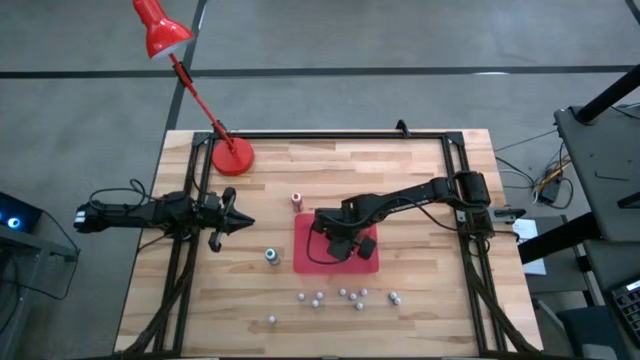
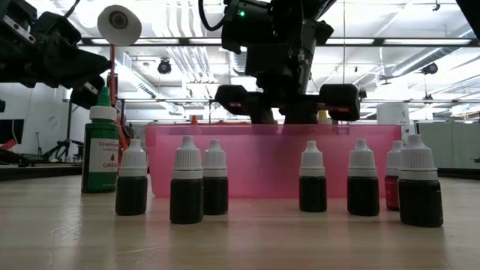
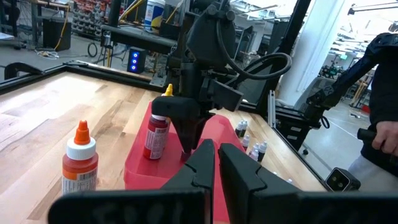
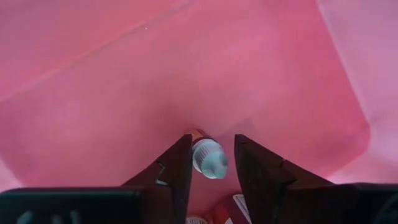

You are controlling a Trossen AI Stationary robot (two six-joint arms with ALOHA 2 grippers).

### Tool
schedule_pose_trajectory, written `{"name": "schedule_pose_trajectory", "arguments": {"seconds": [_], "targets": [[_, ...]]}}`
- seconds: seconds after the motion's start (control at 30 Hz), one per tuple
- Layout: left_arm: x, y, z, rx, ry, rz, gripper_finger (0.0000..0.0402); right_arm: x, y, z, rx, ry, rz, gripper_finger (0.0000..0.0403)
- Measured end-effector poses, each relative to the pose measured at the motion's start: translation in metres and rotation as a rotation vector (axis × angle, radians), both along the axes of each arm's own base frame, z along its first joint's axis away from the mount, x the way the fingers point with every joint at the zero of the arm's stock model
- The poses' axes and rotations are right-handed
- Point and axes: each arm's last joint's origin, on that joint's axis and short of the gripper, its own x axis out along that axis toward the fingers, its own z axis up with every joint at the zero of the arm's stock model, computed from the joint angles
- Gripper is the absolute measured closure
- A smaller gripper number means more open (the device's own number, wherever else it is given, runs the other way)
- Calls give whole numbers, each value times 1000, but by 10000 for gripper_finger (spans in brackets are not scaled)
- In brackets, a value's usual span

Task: Pick & Place food coloring
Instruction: Put the small red food coloring bottle into the container, then put the small green food coloring bottle into the container

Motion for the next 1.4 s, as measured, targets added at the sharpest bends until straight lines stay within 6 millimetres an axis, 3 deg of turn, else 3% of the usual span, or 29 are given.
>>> {"name": "schedule_pose_trajectory", "arguments": {"seconds": [0.83,1.4], "targets": [[0,0,0,0,0,0,402,-1,0,3,12,7,-43,250],[0,0,0,0,0,0,402,-24,10,57,62,-43,-140,262]]}}
